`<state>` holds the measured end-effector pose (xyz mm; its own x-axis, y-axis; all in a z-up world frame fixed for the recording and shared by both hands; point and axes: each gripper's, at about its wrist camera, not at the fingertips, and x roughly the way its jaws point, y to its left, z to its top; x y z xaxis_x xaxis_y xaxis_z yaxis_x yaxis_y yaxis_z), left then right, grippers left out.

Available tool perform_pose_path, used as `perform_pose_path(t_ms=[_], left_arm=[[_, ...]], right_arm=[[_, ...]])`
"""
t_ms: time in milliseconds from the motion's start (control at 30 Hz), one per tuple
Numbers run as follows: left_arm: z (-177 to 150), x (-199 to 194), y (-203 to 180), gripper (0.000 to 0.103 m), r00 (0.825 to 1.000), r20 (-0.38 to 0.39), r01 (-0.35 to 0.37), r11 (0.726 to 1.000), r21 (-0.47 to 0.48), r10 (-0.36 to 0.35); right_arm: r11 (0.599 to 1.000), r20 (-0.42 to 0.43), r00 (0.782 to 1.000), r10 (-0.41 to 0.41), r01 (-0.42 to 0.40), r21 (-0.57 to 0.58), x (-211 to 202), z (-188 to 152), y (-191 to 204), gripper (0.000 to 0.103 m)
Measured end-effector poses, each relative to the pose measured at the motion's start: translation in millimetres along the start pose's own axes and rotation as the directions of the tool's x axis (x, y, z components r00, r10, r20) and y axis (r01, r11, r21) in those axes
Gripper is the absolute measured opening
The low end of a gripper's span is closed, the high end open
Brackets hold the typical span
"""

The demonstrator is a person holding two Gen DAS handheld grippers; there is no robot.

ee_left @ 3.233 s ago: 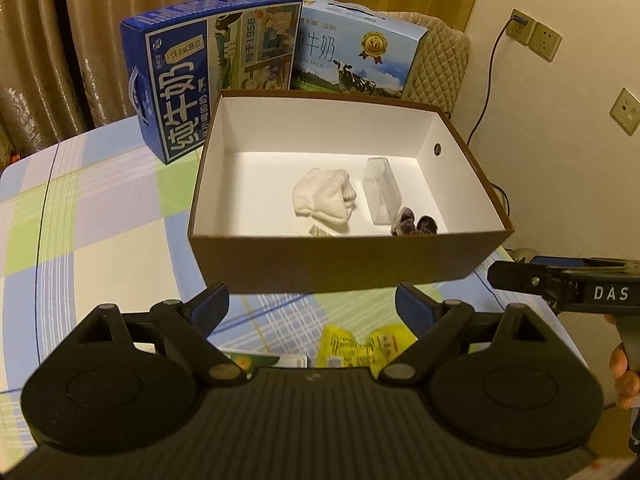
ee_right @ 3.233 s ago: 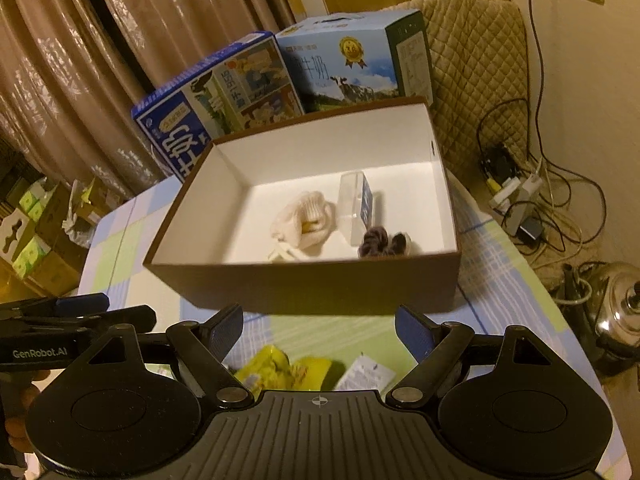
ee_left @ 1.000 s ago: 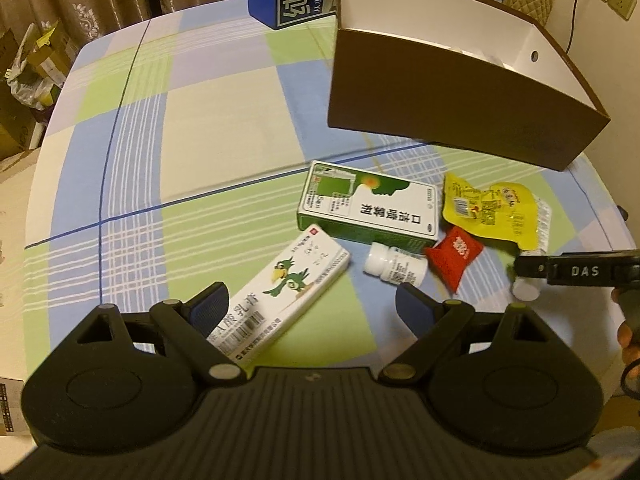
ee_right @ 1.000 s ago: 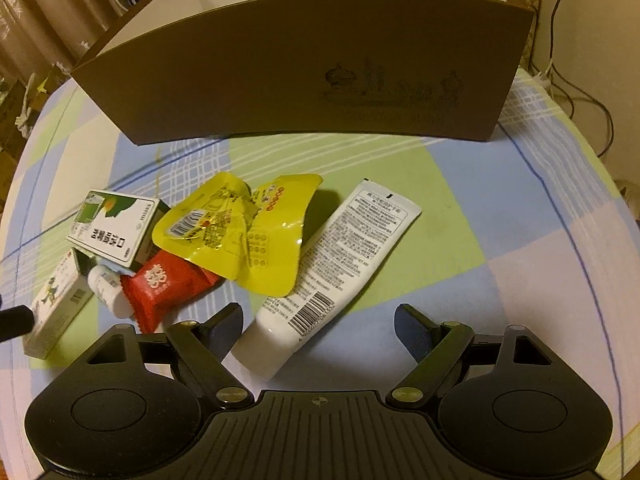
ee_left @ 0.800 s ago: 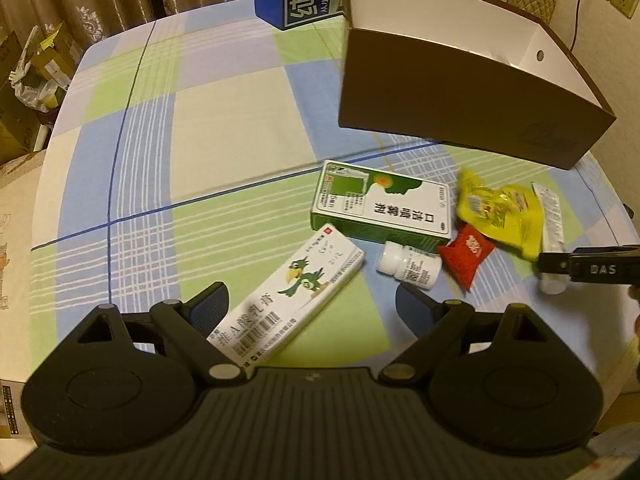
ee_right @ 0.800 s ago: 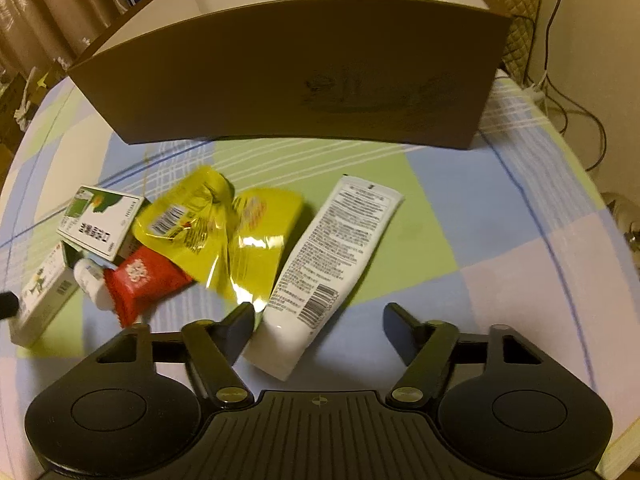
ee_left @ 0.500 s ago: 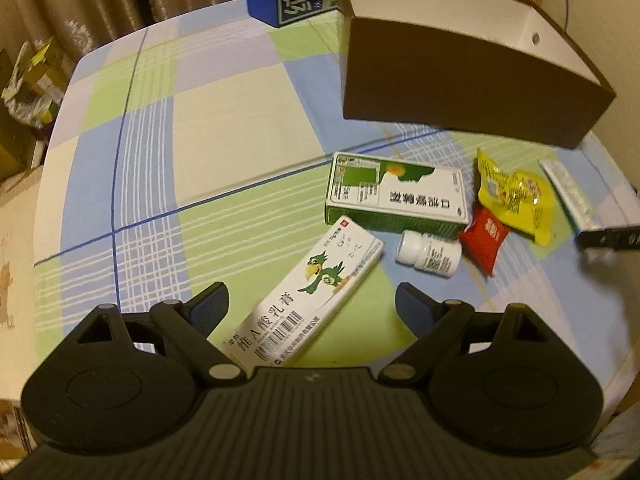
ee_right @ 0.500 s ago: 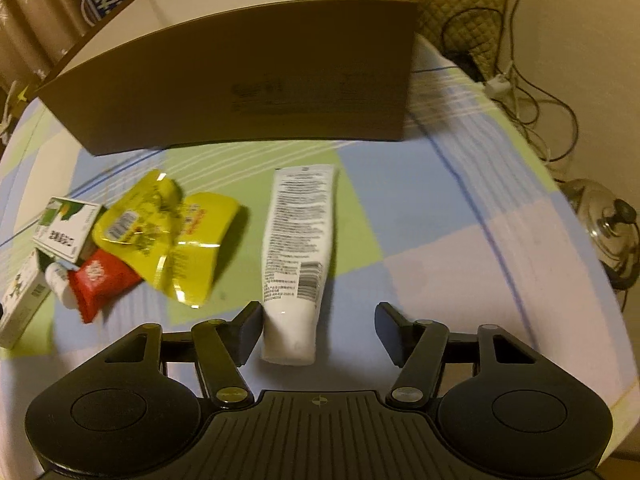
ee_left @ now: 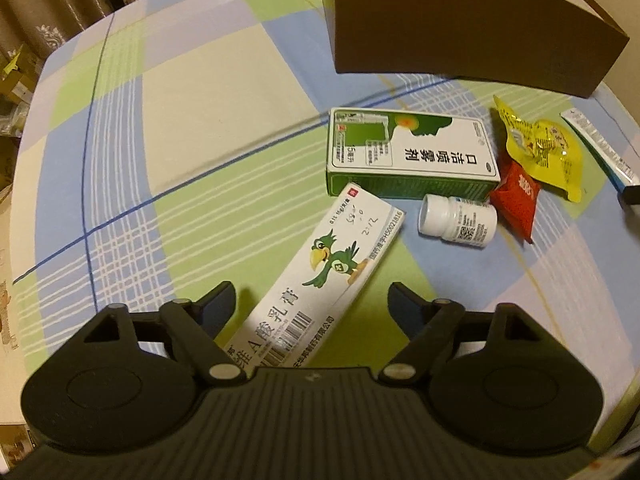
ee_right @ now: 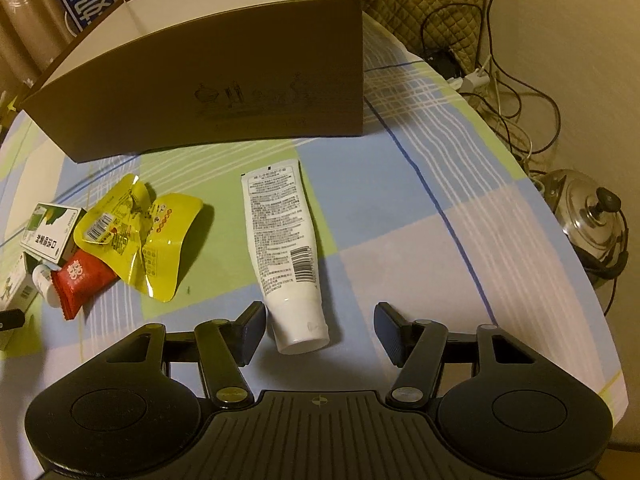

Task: Organize objects
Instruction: 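Grasp the white parrot-print ointment box with the left gripper while the right grasps the white tube, then lift the ointment box and white tube and carry both toward the brown box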

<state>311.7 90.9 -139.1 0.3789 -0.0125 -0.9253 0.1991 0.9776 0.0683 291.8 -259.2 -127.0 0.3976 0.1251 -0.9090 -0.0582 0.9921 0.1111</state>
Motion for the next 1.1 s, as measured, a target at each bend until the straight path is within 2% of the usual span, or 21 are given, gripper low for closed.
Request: perform_pose_path(t_ms=[67,200,267,367,633,833,900,967,1033,1100], left_arm=[[0,3,0,0.068,1.000,-0.005,0.003,1.000,0.000,-0.003],[-3,3,0,0.057,1.000,0.005,0.013,1.000,0.008,-0.013],[-5,1,0,0.044,0.999,0.015,0.031,1.000,0.002,-0.031],[-11,-2,0,0.035,0.999,0.025,0.041,0.999,-0.021,-0.041],[-31,-12,0,0.033,1.000,0.017,0.012,0.994,-0.107,-0.010],[-32,-13,5,0.034,1.000,0.003,-0.013,0.984,-0.178,0.013],[-31,-13,4,0.034,1.000,0.000,-0.018,0.982,-0.187,0.018],[-31,-13,5,0.034,1.000,-0.001,-0.020,0.981,-0.194,0.020],[-29,-12,5,0.034,1.000,-0.003,-0.024,0.980,-0.197,0.024],[-27,-11,5,0.034,1.000,-0.005,-0.027,0.979,-0.201,0.027]], right_arm=[[1.000,-0.001,1.000,-0.001,0.001,-0.005,0,0,0,0.058],[1.000,-0.001,1.000,-0.003,0.003,-0.009,1,2,0,0.058],[1.000,0.002,1.000,-0.002,0.002,-0.012,2,3,1,0.058],[1.000,0.010,1.000,0.009,-0.009,-0.030,4,4,2,0.058],[0.991,0.035,0.999,0.027,-0.022,-0.130,14,14,10,0.058],[0.975,0.059,0.998,0.009,0.004,-0.221,23,17,25,0.058],[0.968,0.072,0.997,0.006,0.012,-0.251,22,14,30,0.053],[0.964,0.079,0.997,0.017,0.004,-0.265,21,11,31,0.042],[0.963,0.083,0.996,0.025,-0.002,-0.269,22,9,31,0.037],[0.960,0.084,0.996,0.029,-0.004,-0.278,23,8,31,0.037]])
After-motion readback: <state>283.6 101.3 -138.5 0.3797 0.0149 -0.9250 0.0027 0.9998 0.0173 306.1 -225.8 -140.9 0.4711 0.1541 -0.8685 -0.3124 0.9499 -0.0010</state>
